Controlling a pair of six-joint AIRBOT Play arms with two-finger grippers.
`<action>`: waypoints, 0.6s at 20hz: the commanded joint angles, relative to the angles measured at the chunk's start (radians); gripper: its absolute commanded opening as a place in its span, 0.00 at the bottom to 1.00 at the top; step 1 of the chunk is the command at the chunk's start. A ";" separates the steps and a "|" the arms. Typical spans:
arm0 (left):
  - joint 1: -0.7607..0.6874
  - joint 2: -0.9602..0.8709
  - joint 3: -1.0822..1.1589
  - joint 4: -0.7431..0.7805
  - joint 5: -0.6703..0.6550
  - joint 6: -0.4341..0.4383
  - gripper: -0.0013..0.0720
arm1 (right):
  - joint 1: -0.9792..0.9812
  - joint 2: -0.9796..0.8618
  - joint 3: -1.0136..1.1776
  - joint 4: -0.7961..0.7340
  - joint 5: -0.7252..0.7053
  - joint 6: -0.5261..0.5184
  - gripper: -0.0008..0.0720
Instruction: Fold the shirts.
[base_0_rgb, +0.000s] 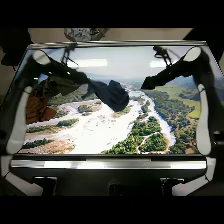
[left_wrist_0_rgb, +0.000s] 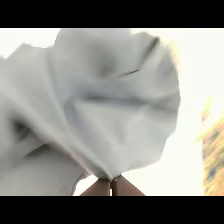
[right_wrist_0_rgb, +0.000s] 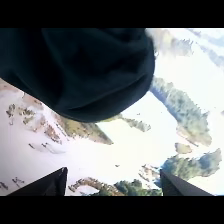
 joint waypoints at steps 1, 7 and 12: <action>-0.031 0.307 0.001 -0.068 0.129 0.048 0.04 | 0.000 0.230 0.001 -0.099 -0.101 -0.042 0.92; -0.173 0.558 -0.002 -0.068 0.188 -0.068 0.04 | 0.000 0.654 0.001 -0.261 -0.115 -0.032 0.92; -0.302 0.552 -0.129 -0.058 0.166 -0.094 0.05 | 0.000 0.771 -0.001 -0.317 0.175 0.016 0.92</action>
